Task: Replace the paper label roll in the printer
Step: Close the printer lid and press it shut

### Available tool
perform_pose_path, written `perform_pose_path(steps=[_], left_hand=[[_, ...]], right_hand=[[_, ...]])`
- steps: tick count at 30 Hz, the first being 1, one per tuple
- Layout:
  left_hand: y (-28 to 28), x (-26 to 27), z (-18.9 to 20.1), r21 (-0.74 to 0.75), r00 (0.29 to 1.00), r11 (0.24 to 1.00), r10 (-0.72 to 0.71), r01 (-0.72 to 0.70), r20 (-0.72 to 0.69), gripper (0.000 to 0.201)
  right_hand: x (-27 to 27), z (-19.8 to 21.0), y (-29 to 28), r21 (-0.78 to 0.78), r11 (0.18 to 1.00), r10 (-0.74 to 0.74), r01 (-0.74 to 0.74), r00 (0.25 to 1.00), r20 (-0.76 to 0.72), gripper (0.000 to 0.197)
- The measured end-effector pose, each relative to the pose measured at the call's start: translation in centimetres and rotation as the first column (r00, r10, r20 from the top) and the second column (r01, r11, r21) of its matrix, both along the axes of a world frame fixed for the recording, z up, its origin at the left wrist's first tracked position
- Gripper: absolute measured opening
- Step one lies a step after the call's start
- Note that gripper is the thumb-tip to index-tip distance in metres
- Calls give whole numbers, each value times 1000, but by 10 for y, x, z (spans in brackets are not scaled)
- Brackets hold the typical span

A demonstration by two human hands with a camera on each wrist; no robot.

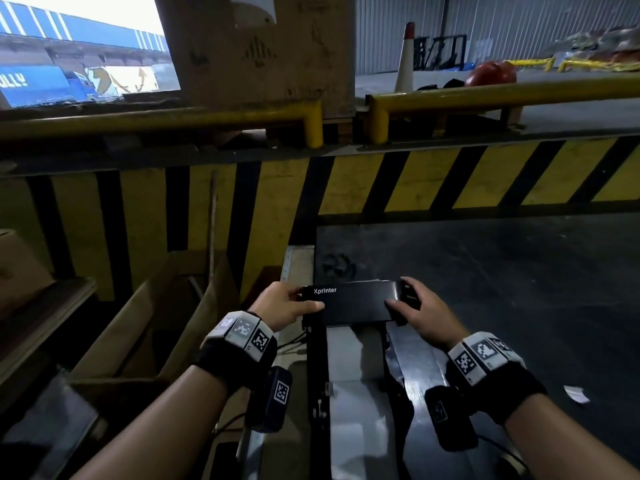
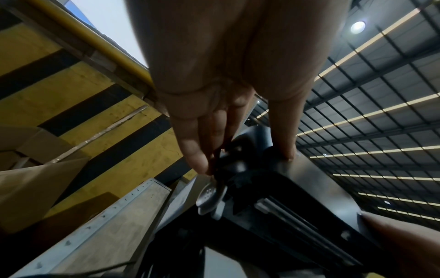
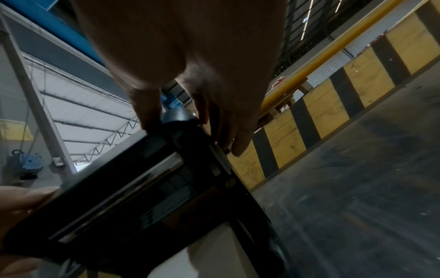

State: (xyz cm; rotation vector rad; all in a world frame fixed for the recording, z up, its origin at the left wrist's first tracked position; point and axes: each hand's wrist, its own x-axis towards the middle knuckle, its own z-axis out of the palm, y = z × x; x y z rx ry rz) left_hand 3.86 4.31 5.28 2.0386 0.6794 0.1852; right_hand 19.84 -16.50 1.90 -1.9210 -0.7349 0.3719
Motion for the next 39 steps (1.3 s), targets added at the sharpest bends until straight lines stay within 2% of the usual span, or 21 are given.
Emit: perform_pose_path(steps=[5,10,14,17,21,25,28,34,39], left_hand=[[-29,-34,-38,-4,998,999,-54,54,17,50],[-53,-57,-74,30,999,999,-40,39,34,60],[-63,-65,-88,-13,998,999,-30,30,60,64],[-65,-63,-90,-6,998,999,-42,42,51,70],[-69,-55,-94,-51,995,996,-64,68,80,83],[-76,-57,-106,-74,985,993,-78,90,153,91],[-78,-58,-116,-134,971,985,-81,113,225,92],[-79,-55,-122,-161,961,981,-63,109,269,89],[-78,-55,-127,-163,962,983,-41,88,269,89]], right_hand=[[-37,-21,-37,-1,997,75,-75,997,7,58],[-64,-46,-55,-20,998,55,-55,998,13,64],[-74,-64,-61,-40,999,35,-35,999,6,66],[-73,-63,-61,-86,996,42,-38,998,47,67],[-72,-57,-51,-111,989,94,-97,995,-33,66],[-78,-68,-47,-40,990,129,-135,985,-114,58],[-77,-79,-48,27,990,142,-139,971,-194,58],[-78,-82,-48,25,994,107,-104,965,-239,65],[-80,-82,-47,41,995,102,-95,966,-239,54]])
